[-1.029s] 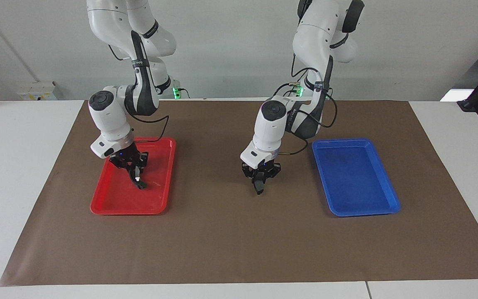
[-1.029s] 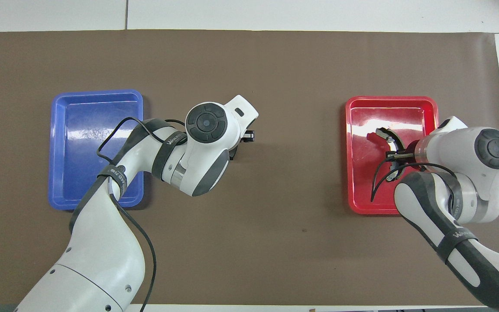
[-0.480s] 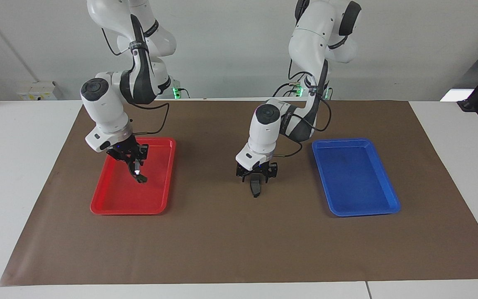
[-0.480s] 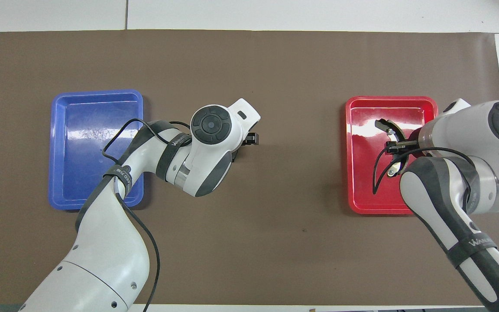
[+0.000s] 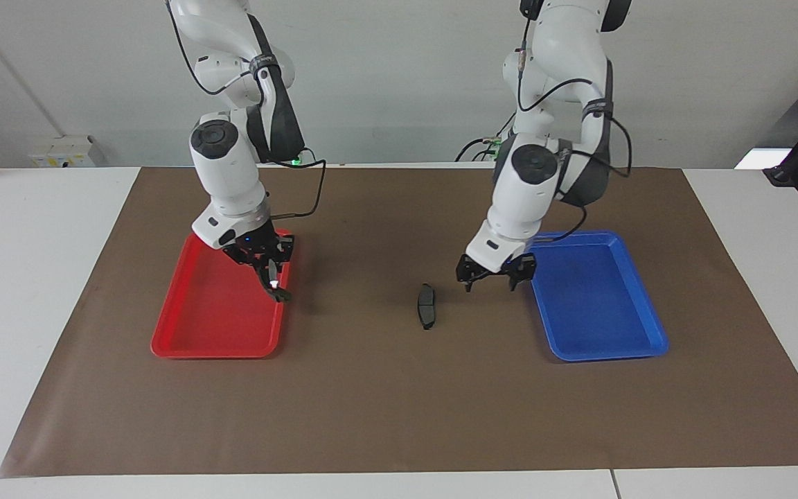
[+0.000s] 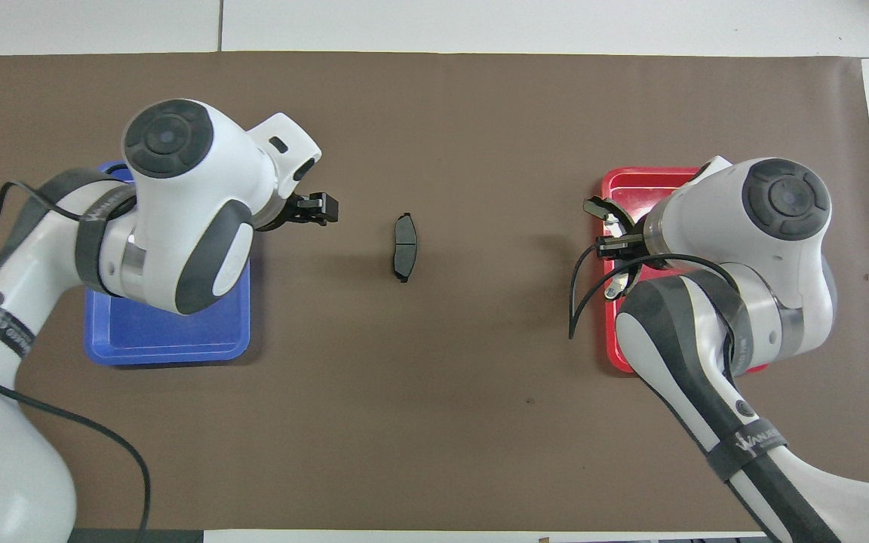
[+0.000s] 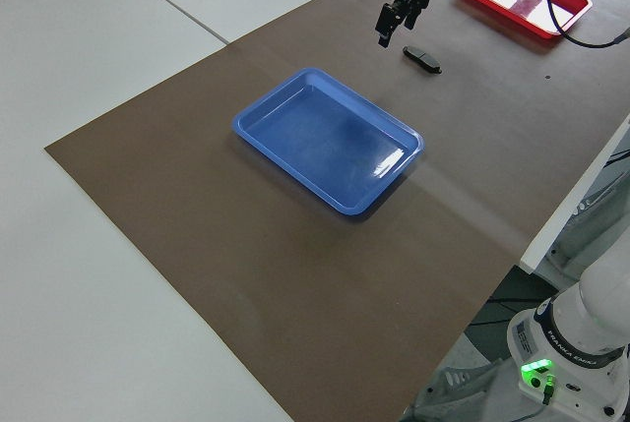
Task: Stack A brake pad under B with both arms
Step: 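Withdraw the left gripper while the right gripper carries the curved pad over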
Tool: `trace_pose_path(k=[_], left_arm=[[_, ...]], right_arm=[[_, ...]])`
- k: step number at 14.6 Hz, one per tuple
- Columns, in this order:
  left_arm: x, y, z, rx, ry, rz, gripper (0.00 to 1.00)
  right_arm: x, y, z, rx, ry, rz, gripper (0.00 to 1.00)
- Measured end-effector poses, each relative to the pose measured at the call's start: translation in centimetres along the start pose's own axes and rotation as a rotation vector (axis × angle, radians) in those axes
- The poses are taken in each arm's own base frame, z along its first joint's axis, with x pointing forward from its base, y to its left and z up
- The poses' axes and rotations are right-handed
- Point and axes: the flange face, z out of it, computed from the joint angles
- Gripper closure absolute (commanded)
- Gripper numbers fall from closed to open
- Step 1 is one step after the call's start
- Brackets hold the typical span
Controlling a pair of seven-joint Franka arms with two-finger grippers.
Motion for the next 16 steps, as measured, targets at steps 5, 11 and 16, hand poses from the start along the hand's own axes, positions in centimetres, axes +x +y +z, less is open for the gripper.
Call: trace_pose_path(k=[5, 11, 16], left_arm=[[-1.1, -10.7, -5.9, 0.001, -0.053, 0.060, 0.01], [-3.1, -17.7, -12.1, -0.010, -0.137, 0.081, 0.01], [-3.7, -18.7, -13.7, -0.014, -0.167, 0.081, 0.01]], right_arm=[[2.2, -12.1, 0.8, 0.018, -0.002, 0.112, 1.00], [2.3, -23.6, 6.2, -0.006, -0.011, 0.192, 1.00], [2.0, -26.3, 8.3, 0.006, 0.004, 0.199, 1.00]])
